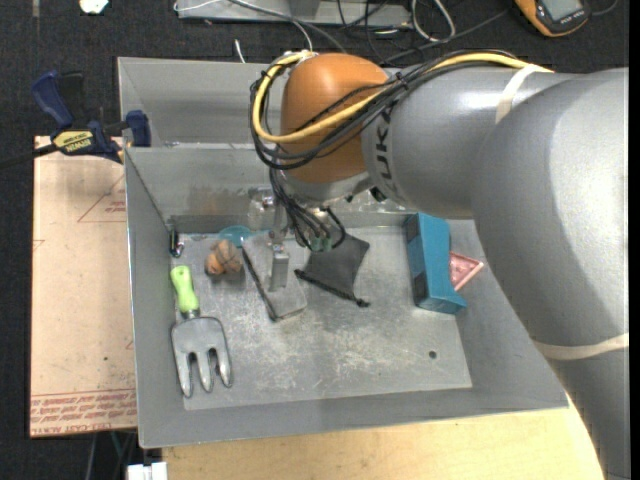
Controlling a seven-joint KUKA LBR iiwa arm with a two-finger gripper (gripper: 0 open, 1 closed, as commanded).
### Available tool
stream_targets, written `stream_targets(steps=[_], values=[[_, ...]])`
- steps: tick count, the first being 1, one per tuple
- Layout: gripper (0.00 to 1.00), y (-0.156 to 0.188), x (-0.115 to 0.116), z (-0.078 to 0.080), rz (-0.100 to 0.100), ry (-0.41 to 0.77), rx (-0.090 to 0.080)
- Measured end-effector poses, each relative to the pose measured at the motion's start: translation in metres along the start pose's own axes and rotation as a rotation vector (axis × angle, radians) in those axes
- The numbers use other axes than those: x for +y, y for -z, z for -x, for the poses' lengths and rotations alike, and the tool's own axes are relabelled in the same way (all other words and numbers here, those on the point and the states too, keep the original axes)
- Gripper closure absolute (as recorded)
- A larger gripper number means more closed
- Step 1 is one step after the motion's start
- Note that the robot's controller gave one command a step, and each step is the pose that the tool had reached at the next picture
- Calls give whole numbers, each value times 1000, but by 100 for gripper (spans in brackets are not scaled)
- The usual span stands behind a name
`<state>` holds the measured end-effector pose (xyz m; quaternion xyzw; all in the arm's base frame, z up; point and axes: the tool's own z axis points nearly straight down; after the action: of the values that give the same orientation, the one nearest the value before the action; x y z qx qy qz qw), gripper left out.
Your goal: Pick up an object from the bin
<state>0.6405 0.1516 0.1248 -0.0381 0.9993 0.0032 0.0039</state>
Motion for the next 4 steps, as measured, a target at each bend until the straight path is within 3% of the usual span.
stream_targets(steps=[1, 2, 3, 4], values=[[0, 43, -12, -15, -1, 87, 2], [0, 44, -29, -24, 1, 31, -5], [0, 39, -15, -31, 1, -205, -1], [0, 19, -18, -27, 1, -22, 0]])
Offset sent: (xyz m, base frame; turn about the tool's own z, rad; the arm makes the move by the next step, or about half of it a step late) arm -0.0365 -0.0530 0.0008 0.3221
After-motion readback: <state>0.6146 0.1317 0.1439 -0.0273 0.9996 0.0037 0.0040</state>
